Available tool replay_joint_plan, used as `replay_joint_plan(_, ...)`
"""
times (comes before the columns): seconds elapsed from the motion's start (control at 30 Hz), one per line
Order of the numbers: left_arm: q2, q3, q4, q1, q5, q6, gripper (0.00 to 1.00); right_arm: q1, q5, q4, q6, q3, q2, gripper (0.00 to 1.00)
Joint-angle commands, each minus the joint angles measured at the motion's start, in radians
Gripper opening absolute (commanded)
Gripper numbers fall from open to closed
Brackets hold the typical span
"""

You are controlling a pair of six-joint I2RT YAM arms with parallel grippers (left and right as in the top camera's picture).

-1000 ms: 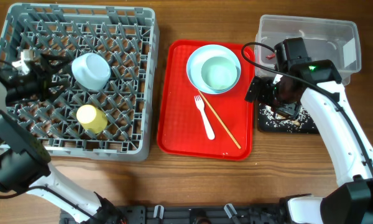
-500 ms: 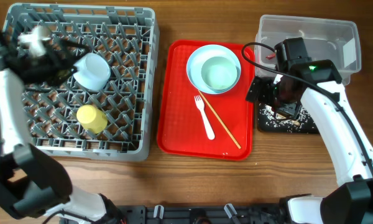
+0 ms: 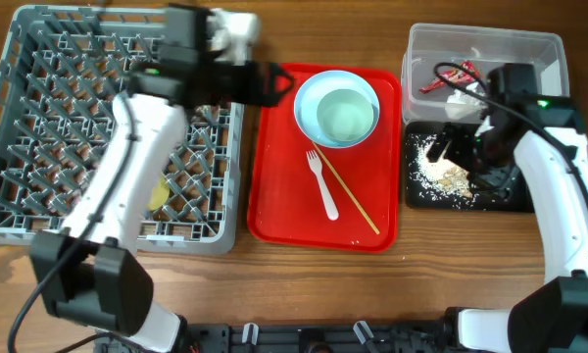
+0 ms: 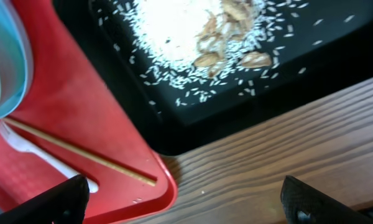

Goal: Sort waste into correct bins and load items into the dishwasher rack
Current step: 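Release the bowl in the rack and return the left gripper to the tray, then grasp the pale green bowl on the white plate with the left gripper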

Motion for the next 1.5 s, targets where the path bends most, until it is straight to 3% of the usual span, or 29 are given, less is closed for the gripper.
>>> replay_joint_plan(0.0, 0.024, -0.002, 0.087, -0.129, -0.219, -0.024, 1.0, -0.039, 0.014, -0.01, -0.031, 0.021, -0.019, 1.0)
replay_joint_plan(0.3, 0.164, -0.002, 0.299, -0.331, -0.332, -0.043, 1.0, -0.064, 0.006, -0.017, -0.056, 0.021, -0.019, 1.0)
replay_joint_plan(0.67, 0.374, -0.002, 0.286, -0.406, -0.386, -0.04, 0.92, -0.064, 0.006, -0.017, -0.056, 0.021, -0.019, 1.0)
replay_joint_plan(0.87, 0.418, -0.002, 0.167, -0.404, -0.594, -0.04, 0.69, -0.064, 0.006, -0.014, -0.055, 0.021, -0.019, 1.0)
replay_joint_plan(0.97, 0.418, -0.002, 0.151, -0.401, -0.654, -0.04, 0.52, -0.064, 0.002, -0.013, -0.056, 0.021, -0.019, 1.0)
replay_joint_plan(1.23, 0.417, -0.002, 0.154, -0.4, -0.653, -0.04, 0.39, -0.064, 0.003, -0.014, -0.056, 0.021, -0.019, 1.0)
replay_joint_plan(1.3, 0.417, -0.002, 0.156, -0.4, -0.653, -0.04, 0.28, -0.064, 0.003, -0.014, -0.056, 0.021, -0.019, 1.0)
replay_joint_plan(1.47, 0.417, -0.002, 0.156, -0.4, -0.653, -0.04, 0.18, -0.064, 0.003, -0.014, -0.056, 0.021, -0.019, 1.0)
